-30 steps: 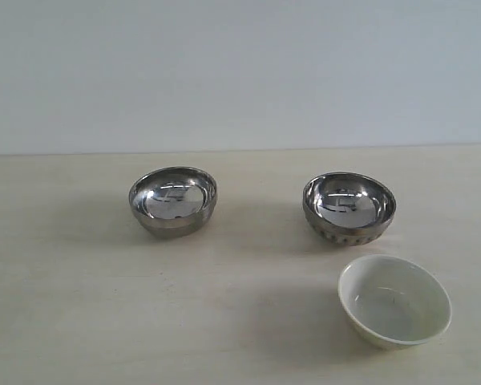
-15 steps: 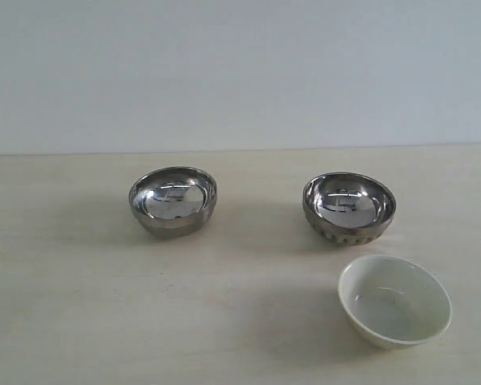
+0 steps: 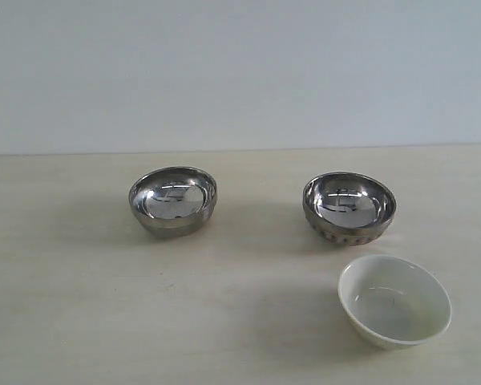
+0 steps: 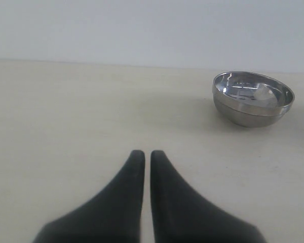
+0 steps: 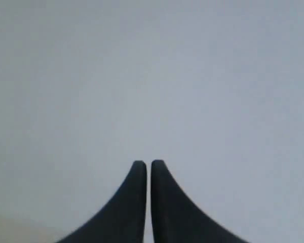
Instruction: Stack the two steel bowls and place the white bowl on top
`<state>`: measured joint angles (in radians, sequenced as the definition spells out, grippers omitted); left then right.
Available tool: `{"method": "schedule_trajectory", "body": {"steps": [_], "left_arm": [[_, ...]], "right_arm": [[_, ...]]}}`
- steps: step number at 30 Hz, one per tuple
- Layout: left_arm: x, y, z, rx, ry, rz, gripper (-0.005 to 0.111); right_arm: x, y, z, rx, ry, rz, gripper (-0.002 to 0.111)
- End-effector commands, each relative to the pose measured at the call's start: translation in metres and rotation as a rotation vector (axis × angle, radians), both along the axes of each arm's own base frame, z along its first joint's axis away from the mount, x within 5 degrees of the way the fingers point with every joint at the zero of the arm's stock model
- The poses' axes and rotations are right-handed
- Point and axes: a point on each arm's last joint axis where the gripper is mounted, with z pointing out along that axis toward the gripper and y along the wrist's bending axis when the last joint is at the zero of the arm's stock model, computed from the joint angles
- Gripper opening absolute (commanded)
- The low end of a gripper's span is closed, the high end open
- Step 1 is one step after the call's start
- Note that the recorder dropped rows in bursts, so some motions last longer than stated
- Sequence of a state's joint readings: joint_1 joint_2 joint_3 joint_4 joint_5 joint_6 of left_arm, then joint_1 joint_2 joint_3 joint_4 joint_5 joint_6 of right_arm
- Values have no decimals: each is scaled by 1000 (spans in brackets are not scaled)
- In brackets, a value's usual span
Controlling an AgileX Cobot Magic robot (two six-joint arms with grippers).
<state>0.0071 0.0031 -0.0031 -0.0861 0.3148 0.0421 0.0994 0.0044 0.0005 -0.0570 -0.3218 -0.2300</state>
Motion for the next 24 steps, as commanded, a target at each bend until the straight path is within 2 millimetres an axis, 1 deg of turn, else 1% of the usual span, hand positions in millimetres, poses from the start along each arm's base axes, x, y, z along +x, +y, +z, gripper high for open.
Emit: {"method": "schedule_trajectory", "body": {"steps": [1, 4, 6, 7, 8, 10, 12, 15, 16, 17, 18, 19, 20, 23, 24], "left_arm": [[0, 0, 0, -5, -7, -3, 4], [0, 0, 0, -5, -7, -3, 4], [0, 0, 0, -5, -7, -3, 4], [0, 0, 0, -5, -7, -3, 4], [0, 0, 0, -5, -7, -3, 4], [0, 0, 0, -5, -7, -3, 4], [0, 0, 0, -5, -7, -3, 4], [0, 0, 0, -5, -7, -3, 4], [0, 0, 0, -5, -7, -3, 4], [0, 0, 0, -5, -7, -3, 4], [0, 0, 0, -5, -7, -3, 4], [0, 0, 0, -5, -7, -3, 4], [0, 0, 0, -5, -7, -3, 4], [0, 0, 0, -5, -7, -3, 4], [0, 0, 0, -5, -7, -3, 4]], "right_arm": [[-15, 0, 23, 87, -295, 60, 0], [-24, 0, 33, 180, -423, 133, 0], [-29, 0, 37, 308, -472, 245, 0], [-34, 0, 40, 409, -511, 342, 0], [-34, 0, 40, 427, -516, 360, 0], [-34, 0, 50, 439, -480, 358, 0], [-36, 0, 78, 412, -365, 319, 0], [-43, -1, 110, 388, -267, 276, 0], [-40, -2, 121, 381, -204, 243, 1], [-38, -2, 126, 382, -168, 227, 5], [-32, -2, 136, 385, -124, 210, 17], [-26, -2, 141, 389, -93, 200, 27], [-18, -2, 148, 400, -46, 188, 50], [0, -1, 159, 407, 39, 163, 87], [8, -1, 160, 409, 74, 153, 96]]}}
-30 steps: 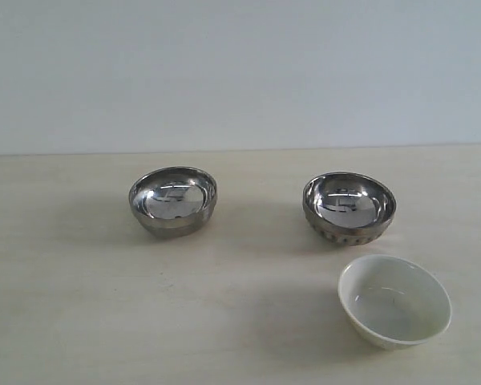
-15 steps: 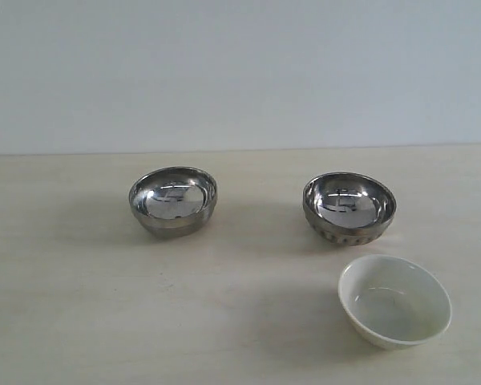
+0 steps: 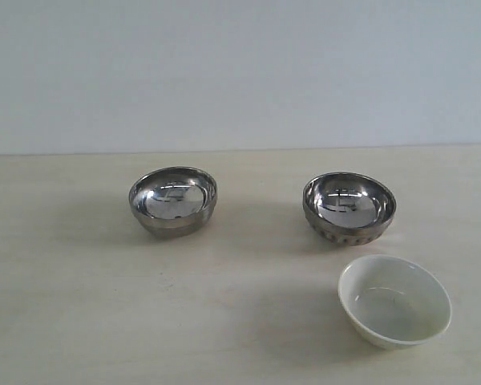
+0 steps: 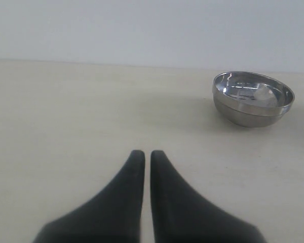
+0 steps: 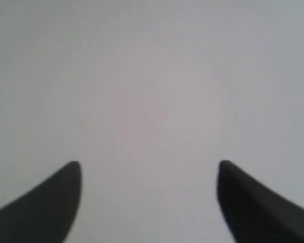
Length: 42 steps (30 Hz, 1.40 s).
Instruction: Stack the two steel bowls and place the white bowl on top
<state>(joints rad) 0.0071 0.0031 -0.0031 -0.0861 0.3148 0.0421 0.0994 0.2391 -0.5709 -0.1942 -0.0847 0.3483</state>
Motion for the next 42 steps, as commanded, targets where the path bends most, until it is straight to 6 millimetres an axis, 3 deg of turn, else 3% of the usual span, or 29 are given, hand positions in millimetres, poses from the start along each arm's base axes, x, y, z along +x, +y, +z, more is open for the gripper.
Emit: {"method": "schedule_trajectory", "body": {"steps": [1, 8, 14, 19, 24, 33, 42], "left_arm": [[0, 0, 0, -5, -7, -3, 4], [0, 0, 0, -5, -7, -3, 4], [0, 0, 0, -5, -7, -3, 4], [0, 0, 0, -5, -7, -3, 4], [0, 0, 0, -5, -7, -3, 4], [0, 0, 0, -5, -7, -3, 4], [0, 0, 0, -5, -7, -3, 4]], "right_arm": [[31, 1, 10, -7, 166, -15, 103], [88, 6, 8, -6, 390, -22, 105], [136, 22, -16, 17, 576, 56, 105], [170, 62, -43, -40, 698, 204, 105], [199, 117, -63, -76, 758, 370, 105], [251, 199, -95, -75, 910, 486, 105], [297, 247, -145, -58, 1025, 493, 105]]}}
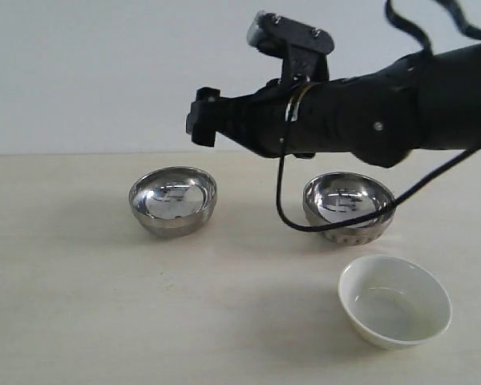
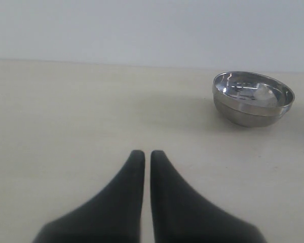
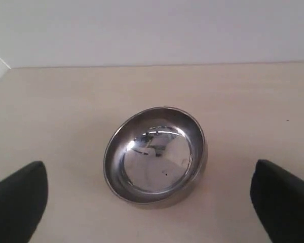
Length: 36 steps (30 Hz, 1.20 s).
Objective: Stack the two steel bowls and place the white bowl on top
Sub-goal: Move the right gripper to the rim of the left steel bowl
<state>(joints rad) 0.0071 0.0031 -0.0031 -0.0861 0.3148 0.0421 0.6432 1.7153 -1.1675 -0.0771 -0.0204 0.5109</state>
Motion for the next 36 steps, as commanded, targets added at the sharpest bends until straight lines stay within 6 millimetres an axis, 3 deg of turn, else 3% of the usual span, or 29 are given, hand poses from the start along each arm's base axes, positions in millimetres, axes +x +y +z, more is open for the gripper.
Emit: {"method": "schedule_trajectory", "body": {"steps": [1, 9, 18, 30, 36], "left_arm": [[0, 0, 0, -5, -7, -3, 4], [0, 0, 0, -5, -7, -3, 4], [0, 0, 0, -5, -7, -3, 4], [0, 0, 0, -5, -7, -3, 4], [0, 0, 0, -5, -7, -3, 4]], "right_arm": [[20, 18, -25, 1, 49, -8, 105], [43, 36, -68, -38, 107, -10, 105], [57, 53, -101, -8, 157, -30, 105], [70, 70, -131, -34, 195, -25, 105], [70, 70, -133, -25, 196, -28, 105]]}}
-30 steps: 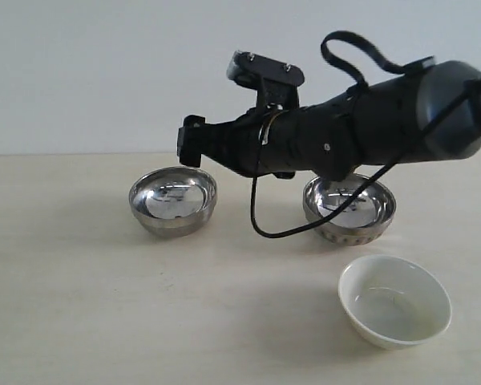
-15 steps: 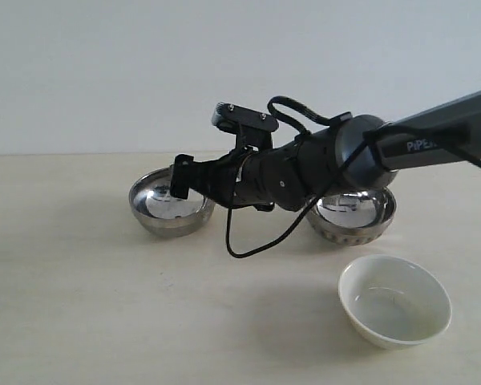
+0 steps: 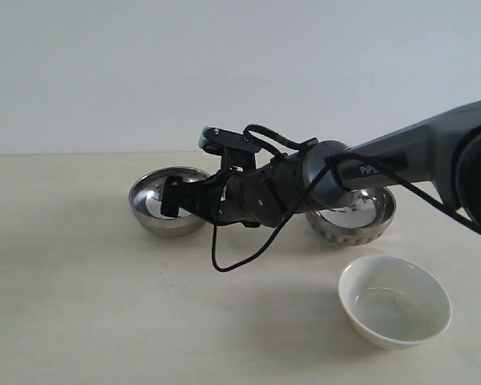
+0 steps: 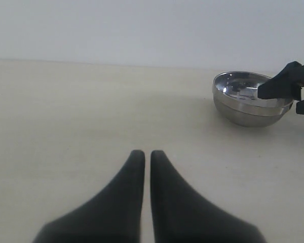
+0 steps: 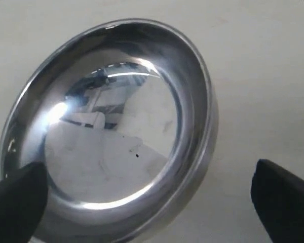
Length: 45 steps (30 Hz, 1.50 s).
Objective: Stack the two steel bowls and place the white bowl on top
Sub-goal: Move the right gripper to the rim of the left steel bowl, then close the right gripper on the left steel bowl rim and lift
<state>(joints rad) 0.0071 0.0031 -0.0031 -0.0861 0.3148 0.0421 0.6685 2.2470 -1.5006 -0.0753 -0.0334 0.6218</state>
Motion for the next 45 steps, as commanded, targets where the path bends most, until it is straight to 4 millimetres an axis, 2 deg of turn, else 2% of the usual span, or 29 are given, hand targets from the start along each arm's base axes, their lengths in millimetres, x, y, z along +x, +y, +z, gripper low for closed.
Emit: {"method": "schedule_trajectory", "body": {"steps": [1, 4, 6, 19, 25, 29, 32, 39, 42, 45], "left_arm": [[0, 0, 0, -5, -7, -3, 4], [0, 0, 0, -5, -7, -3, 4], [0, 0, 0, -5, -7, -3, 4], [0, 0, 0, -5, -7, -3, 4], [0, 0, 0, -5, -7, -3, 4], [0, 0, 0, -5, -7, -3, 4], [0, 0, 0, -5, -7, -3, 4], [0, 0, 0, -5, -7, -3, 4], [0, 0, 0, -5, -7, -3, 4], [0, 0, 0, -5, -7, -3, 4]], "right_arm": [[0, 2, 3, 16, -7, -2, 105], [0, 2, 3, 12, 5, -6, 102], [0, 2, 2, 11, 6, -6, 95], [-1, 1, 2, 22, 28, -23, 25], [-1, 1, 1, 11, 40, -25, 1], [-2, 0, 0, -3, 55, -27, 0], [-4, -2, 7, -22, 75, -30, 0], [-22, -20, 79, -161, 61, 37, 0], [-33, -30, 94, -248, 107, 64, 0], [-40, -36, 94, -309, 148, 82, 0]]}}
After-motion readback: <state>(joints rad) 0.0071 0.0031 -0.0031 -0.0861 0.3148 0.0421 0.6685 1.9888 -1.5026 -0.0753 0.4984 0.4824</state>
